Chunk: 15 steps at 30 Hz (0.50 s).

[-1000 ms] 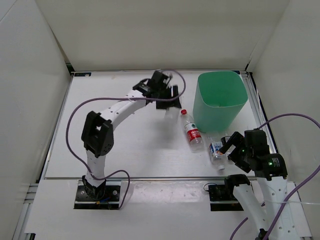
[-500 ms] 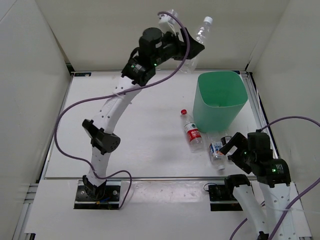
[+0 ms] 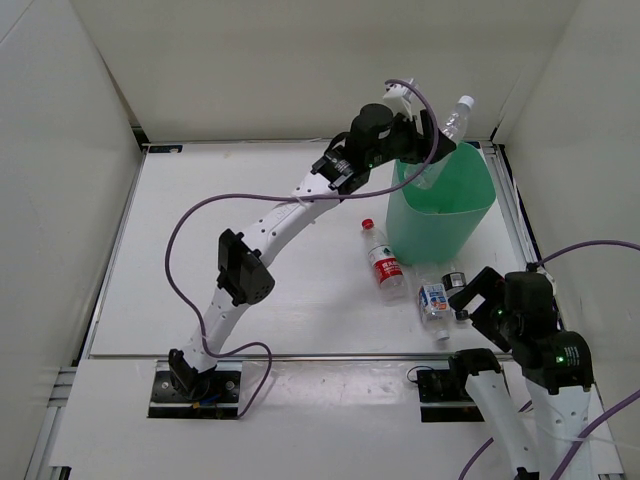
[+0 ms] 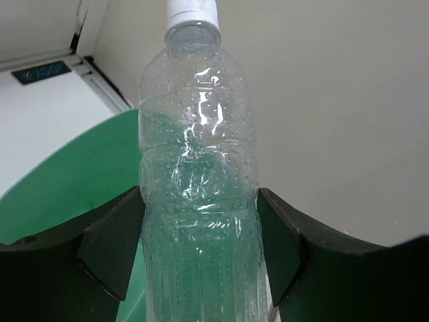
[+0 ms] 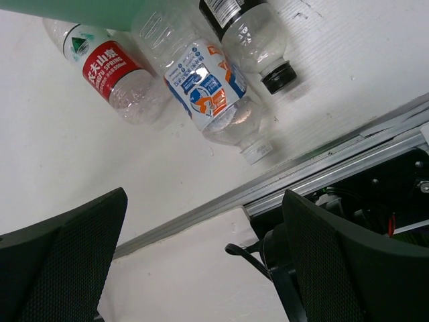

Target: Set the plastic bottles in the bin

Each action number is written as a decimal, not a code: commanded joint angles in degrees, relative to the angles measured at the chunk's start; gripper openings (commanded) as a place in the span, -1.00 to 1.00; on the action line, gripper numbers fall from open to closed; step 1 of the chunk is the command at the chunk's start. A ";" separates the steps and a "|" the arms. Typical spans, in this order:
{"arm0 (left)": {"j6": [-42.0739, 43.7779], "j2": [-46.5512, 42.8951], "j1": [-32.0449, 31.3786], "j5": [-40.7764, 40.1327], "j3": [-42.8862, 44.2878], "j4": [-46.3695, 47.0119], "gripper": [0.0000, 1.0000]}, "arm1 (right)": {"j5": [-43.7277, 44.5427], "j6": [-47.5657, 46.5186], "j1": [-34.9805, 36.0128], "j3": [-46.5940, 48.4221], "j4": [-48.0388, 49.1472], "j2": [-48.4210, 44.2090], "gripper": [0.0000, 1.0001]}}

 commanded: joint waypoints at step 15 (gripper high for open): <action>3.68 -1.24 -3.47 -4.76 -4.58 10.03 0.62 | 3.11 0.15 0.38 2.65 -1.99 -2.29 1.00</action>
